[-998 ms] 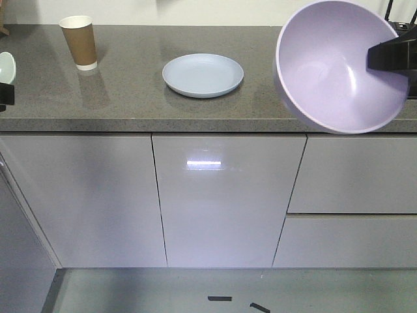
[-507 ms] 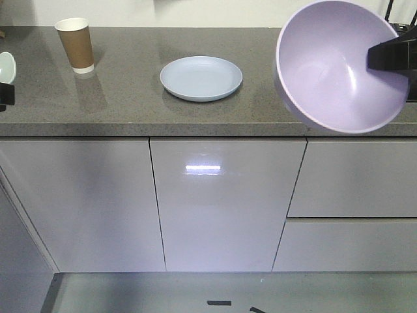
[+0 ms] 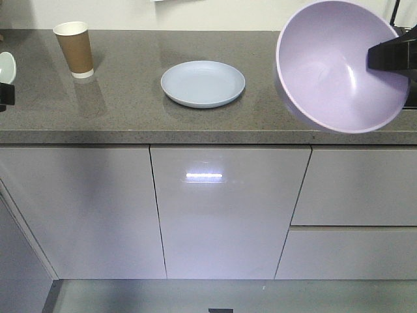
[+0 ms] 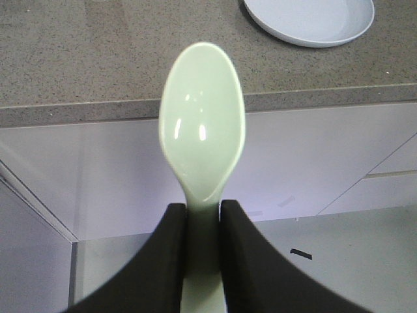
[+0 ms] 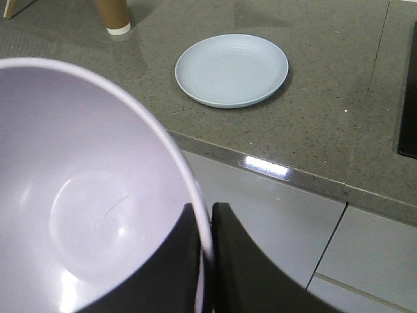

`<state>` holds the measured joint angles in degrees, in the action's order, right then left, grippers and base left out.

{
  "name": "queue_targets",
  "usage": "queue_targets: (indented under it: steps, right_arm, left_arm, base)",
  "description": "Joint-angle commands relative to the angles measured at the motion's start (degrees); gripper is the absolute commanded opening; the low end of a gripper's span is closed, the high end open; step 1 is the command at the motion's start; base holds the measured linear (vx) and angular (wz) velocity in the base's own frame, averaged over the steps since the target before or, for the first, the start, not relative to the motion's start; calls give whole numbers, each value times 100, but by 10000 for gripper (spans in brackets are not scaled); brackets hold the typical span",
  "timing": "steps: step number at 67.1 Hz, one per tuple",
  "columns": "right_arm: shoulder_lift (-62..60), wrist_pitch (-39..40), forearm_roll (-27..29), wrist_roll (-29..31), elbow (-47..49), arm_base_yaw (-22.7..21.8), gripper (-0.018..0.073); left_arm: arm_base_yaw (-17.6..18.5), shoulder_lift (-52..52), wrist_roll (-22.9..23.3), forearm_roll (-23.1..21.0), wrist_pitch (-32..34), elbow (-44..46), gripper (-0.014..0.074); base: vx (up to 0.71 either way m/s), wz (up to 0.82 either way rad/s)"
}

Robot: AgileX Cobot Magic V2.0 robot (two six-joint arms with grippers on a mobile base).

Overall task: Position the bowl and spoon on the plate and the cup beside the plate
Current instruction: 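Drive the base toward the pale blue plate holding spoon and bowl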

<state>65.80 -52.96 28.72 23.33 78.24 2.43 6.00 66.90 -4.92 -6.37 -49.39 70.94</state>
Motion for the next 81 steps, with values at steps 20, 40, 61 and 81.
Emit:
queue_targets:
  steps: [20,40,61,81]
  right_arm:
    - [-114,351,151,39,179,-35,-4]
    - [-114,351,151,39,179,-35,-4]
    - [-114,351,151,39,179,-35,-4]
    - [-114,351,151,39,179,-35,-4]
  left_arm:
    - [21,-102,57,-79,330,132,-6]
    - [21,-102,57,-79,330,132,-6]
    - [21,-102,57,-79,330,132,-6]
    - [21,-102,57,-79,330,132,-6]
  base:
    - [7,3]
    - [8,3]
    - [7,2]
    - [6,1]
